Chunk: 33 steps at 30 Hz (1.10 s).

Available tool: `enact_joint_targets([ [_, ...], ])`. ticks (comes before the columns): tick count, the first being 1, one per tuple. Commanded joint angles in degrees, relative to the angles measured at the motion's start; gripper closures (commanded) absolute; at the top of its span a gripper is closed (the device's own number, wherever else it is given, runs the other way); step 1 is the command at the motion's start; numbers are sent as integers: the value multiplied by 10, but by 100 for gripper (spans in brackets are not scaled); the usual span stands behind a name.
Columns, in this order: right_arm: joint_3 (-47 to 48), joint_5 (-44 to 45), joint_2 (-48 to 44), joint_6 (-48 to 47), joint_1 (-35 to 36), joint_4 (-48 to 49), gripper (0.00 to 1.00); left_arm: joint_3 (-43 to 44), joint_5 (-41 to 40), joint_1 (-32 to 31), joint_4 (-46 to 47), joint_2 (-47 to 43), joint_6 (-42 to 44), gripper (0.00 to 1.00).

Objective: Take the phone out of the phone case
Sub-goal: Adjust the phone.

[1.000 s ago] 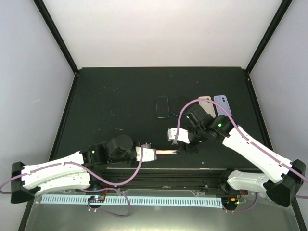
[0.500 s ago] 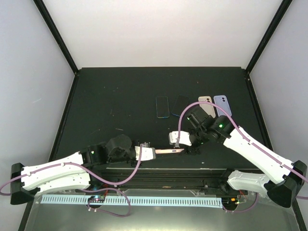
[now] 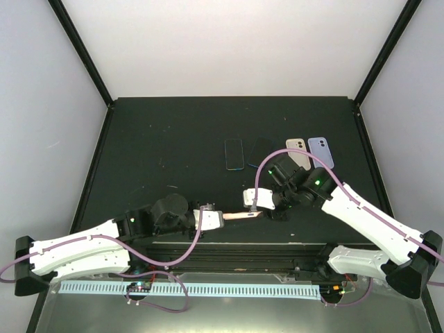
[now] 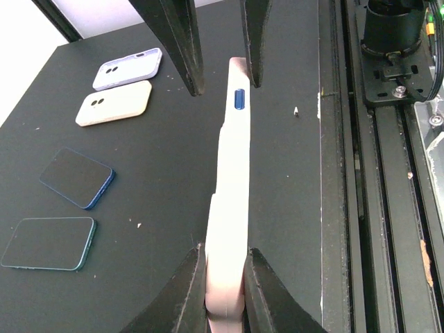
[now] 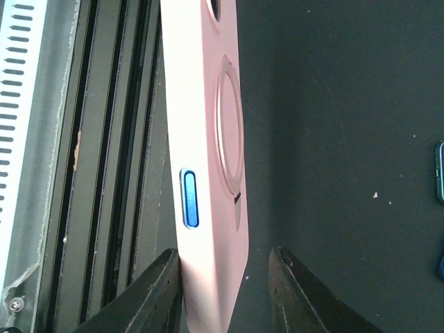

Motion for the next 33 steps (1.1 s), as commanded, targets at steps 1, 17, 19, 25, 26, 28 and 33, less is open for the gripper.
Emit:
enact_joint_targets([
  [1,-1,29,-6,-2,6,14,66,9,1,6,59,-16,-11,98],
  [17,7,19,9,0,15,-3,92,10,4,20,67,-20,-19,98],
  [19,15,16,11,6,14,-5,97,10,-8,24,74,-26,-27,97],
  [25,59,-32,0,42,-26,-2,99,31,-122,51,125,-68,-142,34],
  [26,73,-54,1,49,-43,-6,99,37,-149,52,141,-75,-180,29],
  [28,92,-103,1,69,-79,-9,99,56,-165,55,162,-85,-251,22],
  [33,84,-231,-12,117,-148,11,99,28,-175,58,244,-86,-366,19],
])
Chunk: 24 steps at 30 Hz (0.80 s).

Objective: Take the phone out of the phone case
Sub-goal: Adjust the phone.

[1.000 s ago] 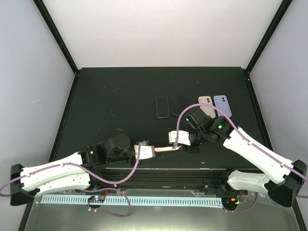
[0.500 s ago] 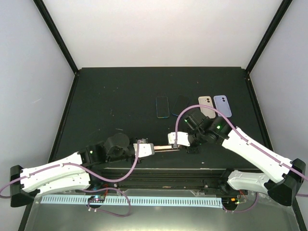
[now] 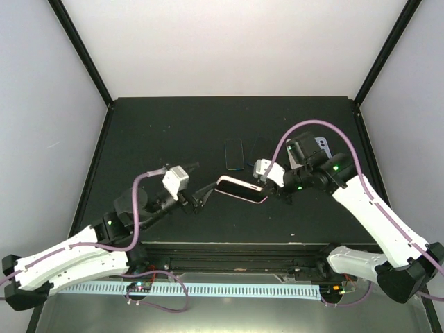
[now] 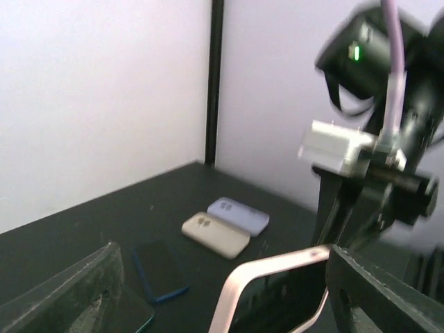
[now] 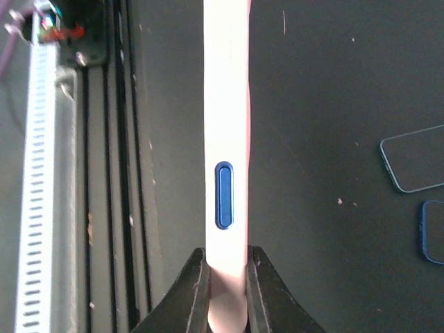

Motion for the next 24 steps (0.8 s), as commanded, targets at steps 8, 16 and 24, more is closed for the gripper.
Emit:
enact_joint_targets([
  [8,-35,-329,-39,147,-96,101,99,-118,77,16,324,42,-196,23],
  [16,-80,-405,-45,189,-127,154,99,-161,144,19,470,79,-230,54],
  [24,-117,-415,-63,205,-130,190,99,-141,194,31,528,135,-260,67],
])
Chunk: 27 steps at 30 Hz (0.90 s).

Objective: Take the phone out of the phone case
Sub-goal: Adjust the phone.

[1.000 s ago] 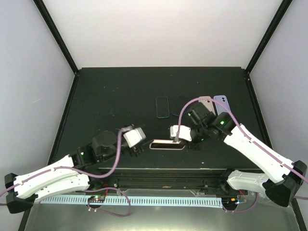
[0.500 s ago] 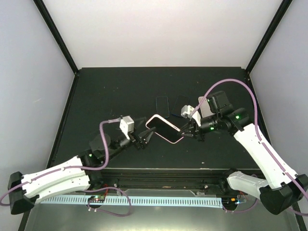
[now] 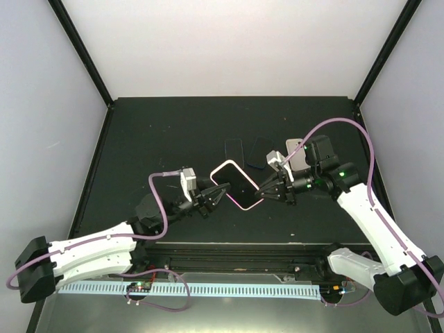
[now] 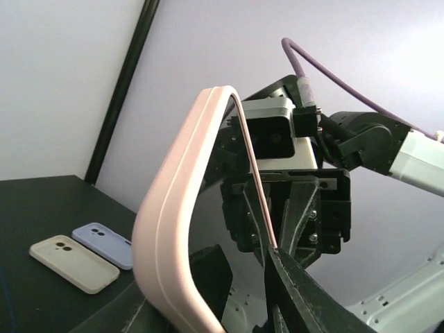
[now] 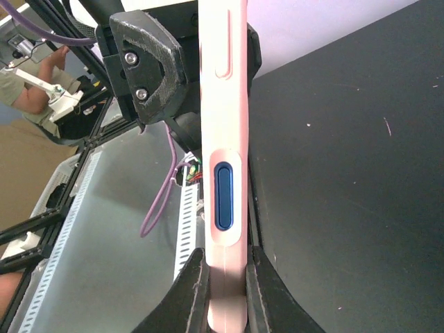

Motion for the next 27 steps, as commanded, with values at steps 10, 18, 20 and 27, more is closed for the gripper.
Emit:
enact_joint_targets([
  [10,-25,-37,-30,3,-5,51,99,81,147,41,37,22,-6,89],
  [18,44,-18,13,-228,-5,-142,49,169,265,116,-190,-19,57,98],
  [20,61,-7,27,-295,-4,-195,42,177,307,143,-199,-18,42,99],
  [27,59,73,8,-278,18,-136,38,209,396,190,-200,8,-10,98],
])
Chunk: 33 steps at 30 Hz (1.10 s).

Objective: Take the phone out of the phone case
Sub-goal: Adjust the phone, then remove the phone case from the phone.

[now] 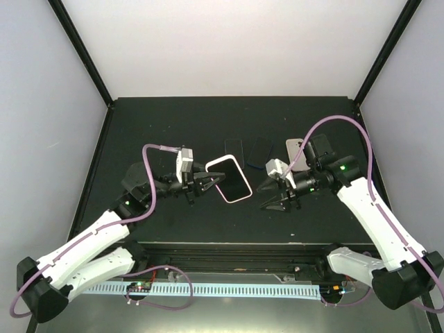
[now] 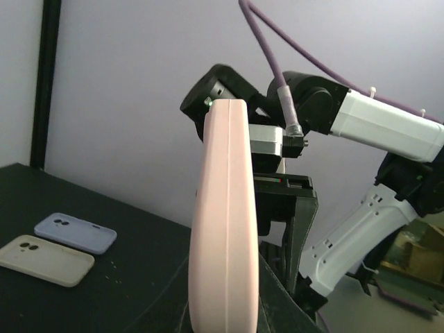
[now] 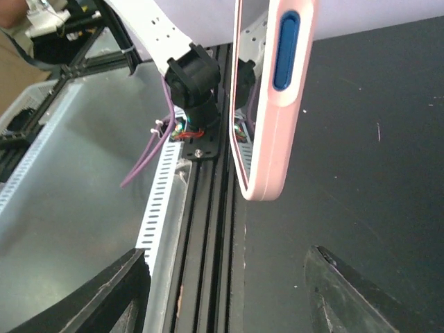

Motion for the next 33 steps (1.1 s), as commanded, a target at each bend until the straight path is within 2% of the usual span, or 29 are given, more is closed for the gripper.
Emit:
enact_joint_targets([
  [1,9,62,-25,-11,25,29,38,55,77,17,-3,10,-27,98],
  [8,27,131,-19,40,100,72,40,76,125,24,-10,16,-37,98],
  [16,45,137,-33,39,166,75,56,116,214,29,-35,50,-35,98],
  [23,61,118,-31,23,177,43,62,135,248,32,-73,63,-9,98],
  [30,63,141,-30,-2,179,34,78,137,276,33,-81,70,-11,98],
  [33,64,165,-29,-18,194,30,82,135,297,33,-59,77,-38,98],
])
